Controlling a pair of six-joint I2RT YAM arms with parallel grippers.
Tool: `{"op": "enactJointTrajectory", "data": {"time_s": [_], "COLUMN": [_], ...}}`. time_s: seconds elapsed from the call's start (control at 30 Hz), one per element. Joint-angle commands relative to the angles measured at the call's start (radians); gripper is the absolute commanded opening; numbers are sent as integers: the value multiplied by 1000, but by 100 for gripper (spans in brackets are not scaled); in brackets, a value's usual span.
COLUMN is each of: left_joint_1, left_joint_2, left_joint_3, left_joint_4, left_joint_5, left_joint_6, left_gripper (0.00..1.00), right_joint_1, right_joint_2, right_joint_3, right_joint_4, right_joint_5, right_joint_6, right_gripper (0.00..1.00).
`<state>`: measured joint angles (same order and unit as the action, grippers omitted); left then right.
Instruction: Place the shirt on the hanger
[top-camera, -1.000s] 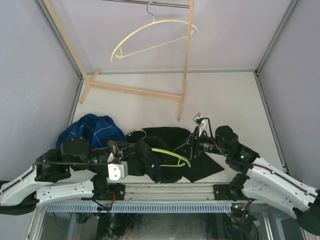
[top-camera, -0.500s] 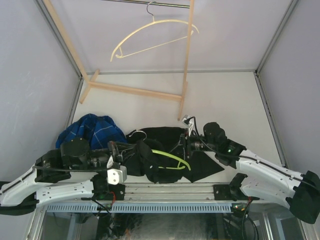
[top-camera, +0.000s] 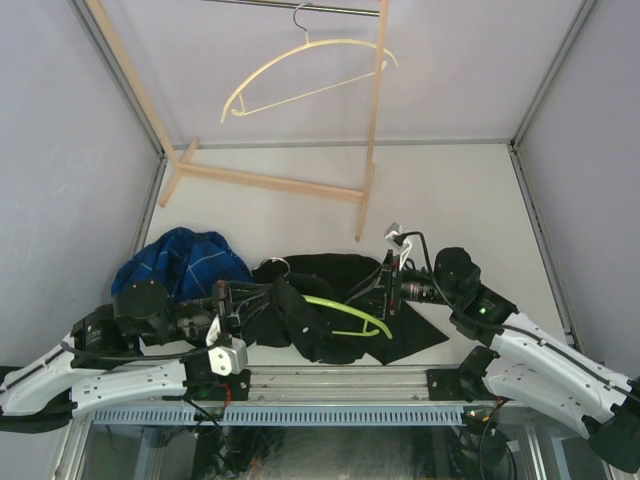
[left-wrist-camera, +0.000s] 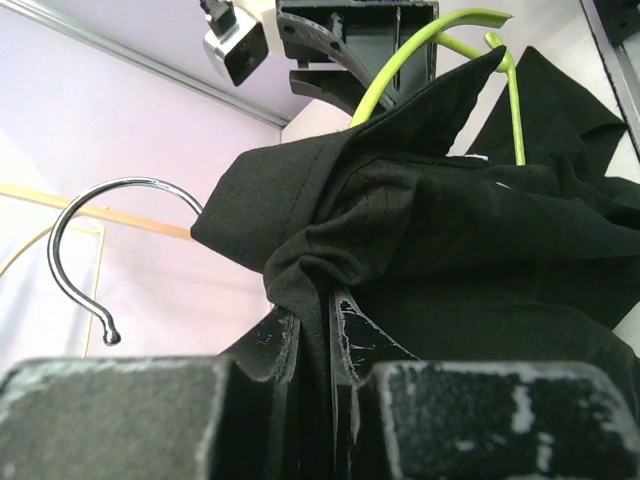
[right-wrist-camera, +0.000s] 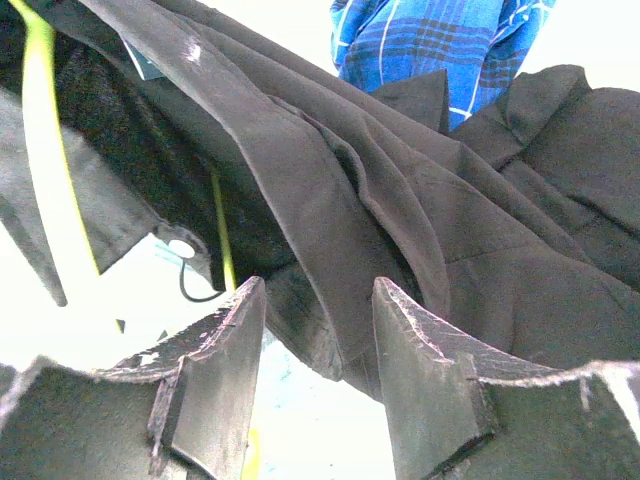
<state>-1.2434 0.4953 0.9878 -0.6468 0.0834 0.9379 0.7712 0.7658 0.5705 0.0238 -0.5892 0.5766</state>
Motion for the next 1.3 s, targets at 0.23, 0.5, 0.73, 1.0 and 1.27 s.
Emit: {"op": "enactJointTrajectory", "data": {"time_s": [0.23,0.5,0.73,1.0,1.27], "left_joint_1": [3,2,3,2,3], "left_joint_2": [10,20,28,-18,-69], "left_joint_3": [-5,-6,-5,-14,-32], "left_joint_4": [101,132,147,155,159], "left_joint_5": [13,13,-16,-56,-94], "left_joint_6": [89,109,128,117,96], "left_gripper": [0,0,0,0,0], "right_joint_1": [-9,7,48,39,11], "right_joint_2": [70,156,230,158,18], "right_joint_3": [35,36,37,35,36], "right_joint_4": [38,117,166,-8,-153], "right_joint_5": [-102,-135,-104,103,222], "right_joint_6": [25,50,53,-28,-86], "right_gripper": [45,44,37,13,0]}}
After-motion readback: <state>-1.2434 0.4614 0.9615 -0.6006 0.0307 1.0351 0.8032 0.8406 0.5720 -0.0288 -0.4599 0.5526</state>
